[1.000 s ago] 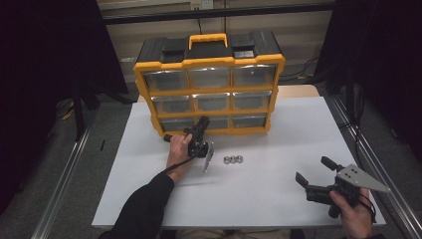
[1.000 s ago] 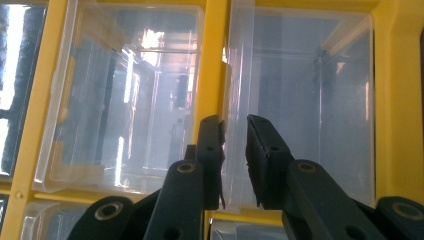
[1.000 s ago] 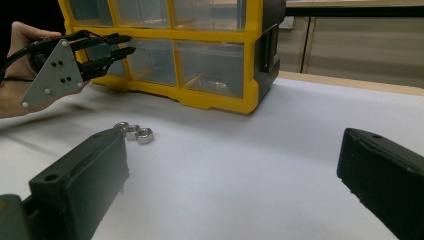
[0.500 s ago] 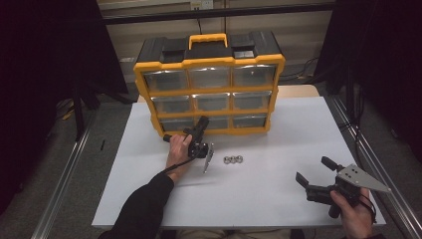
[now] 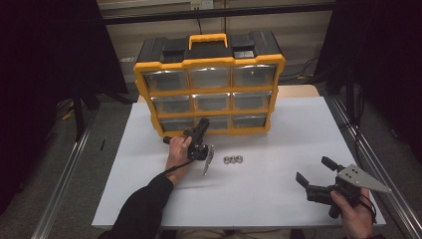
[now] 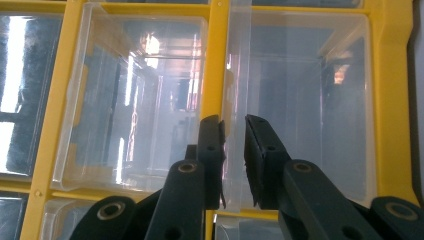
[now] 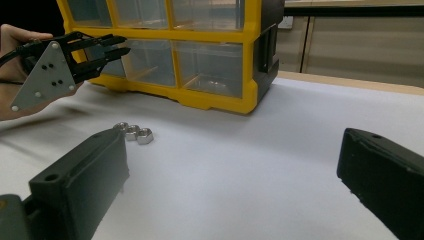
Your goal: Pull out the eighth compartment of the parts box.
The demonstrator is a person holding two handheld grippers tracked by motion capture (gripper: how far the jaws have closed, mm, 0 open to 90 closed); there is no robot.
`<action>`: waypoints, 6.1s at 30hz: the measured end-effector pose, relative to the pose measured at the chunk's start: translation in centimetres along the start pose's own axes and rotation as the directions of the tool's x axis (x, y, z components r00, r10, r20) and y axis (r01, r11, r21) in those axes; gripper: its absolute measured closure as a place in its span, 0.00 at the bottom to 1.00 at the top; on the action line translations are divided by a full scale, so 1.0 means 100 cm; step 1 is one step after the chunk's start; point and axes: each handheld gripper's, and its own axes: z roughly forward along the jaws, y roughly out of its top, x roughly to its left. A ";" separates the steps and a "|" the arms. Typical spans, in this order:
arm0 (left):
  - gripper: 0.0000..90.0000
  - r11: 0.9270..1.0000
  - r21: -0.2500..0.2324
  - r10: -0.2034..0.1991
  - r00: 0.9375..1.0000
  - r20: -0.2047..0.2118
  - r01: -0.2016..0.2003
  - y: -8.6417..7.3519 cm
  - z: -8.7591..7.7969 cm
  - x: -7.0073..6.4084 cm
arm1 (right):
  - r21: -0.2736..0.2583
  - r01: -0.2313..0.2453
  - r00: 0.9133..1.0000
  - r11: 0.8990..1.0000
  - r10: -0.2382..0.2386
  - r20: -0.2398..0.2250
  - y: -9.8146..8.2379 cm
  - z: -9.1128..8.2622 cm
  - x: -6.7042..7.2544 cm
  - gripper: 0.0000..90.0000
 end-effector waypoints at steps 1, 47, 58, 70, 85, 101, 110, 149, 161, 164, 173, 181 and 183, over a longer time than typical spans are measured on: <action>0.87 1.000 -0.004 -0.003 1.000 0.003 0.003 0.000 0.000 0.000 | -0.001 0.000 1.000 1.000 0.000 0.000 0.000 0.000 0.000 0.00; 0.87 0.995 -0.063 -0.079 0.996 0.032 0.081 0.008 -0.022 0.004 | -0.002 0.000 1.000 1.000 0.000 0.002 0.000 0.000 0.000 0.00; 0.93 0.991 -0.078 -0.108 0.993 0.055 0.112 0.007 -0.028 0.006 | -0.001 0.001 1.000 1.000 -0.001 0.000 0.000 0.000 0.000 0.00; 0.82 0.993 -0.060 -0.103 0.993 0.048 0.106 0.008 -0.022 0.007 | 0.001 0.001 1.000 1.000 -0.001 0.000 0.000 0.000 0.001 0.00; 0.85 0.991 -0.043 -0.126 0.992 0.029 0.128 0.005 -0.016 0.004 | 0.001 -0.001 1.000 1.000 0.001 -0.001 0.000 0.000 0.000 0.00; 0.89 0.985 -0.086 -0.144 0.988 0.047 0.148 0.009 -0.023 0.004 | 0.000 0.000 1.000 1.000 0.000 0.001 0.000 0.000 0.000 0.00; 0.84 0.988 -0.063 -0.136 0.989 0.049 0.139 0.010 -0.023 0.006 | 0.001 0.000 1.000 1.000 0.000 0.000 0.000 0.000 0.000 0.00; 0.86 0.988 -0.093 -0.122 0.991 0.051 0.127 0.022 -0.014 0.005 | -0.002 -0.005 1.000 1.000 0.005 0.000 0.000 0.000 0.000 0.00; 0.86 0.985 -0.111 -0.125 0.991 0.054 0.130 0.023 -0.023 0.006 | -0.001 -0.006 1.000 1.000 0.006 -0.003 0.000 0.000 0.000 0.00; 0.86 0.985 -0.115 -0.124 0.991 0.055 0.130 0.024 -0.026 0.006 | -0.004 -0.006 1.000 1.000 0.006 -0.003 0.000 0.000 0.000 0.00; 0.86 0.984 -0.123 -0.125 0.991 0.054 0.131 0.024 -0.032 0.008 | -0.002 -0.006 1.000 1.000 0.006 -0.005 0.000 0.000 0.000 0.00; 0.86 0.979 -0.134 -0.145 0.987 0.072 0.154 0.023 -0.038 0.009 | -0.005 -0.006 1.000 1.000 0.006 -0.005 0.000 -0.001 0.000 0.00; 0.86 0.981 -0.132 -0.134 0.989 0.070 0.142 0.024 -0.039 0.010 | -0.003 -0.006 1.000 1.000 0.006 -0.007 0.000 0.000 0.000 0.00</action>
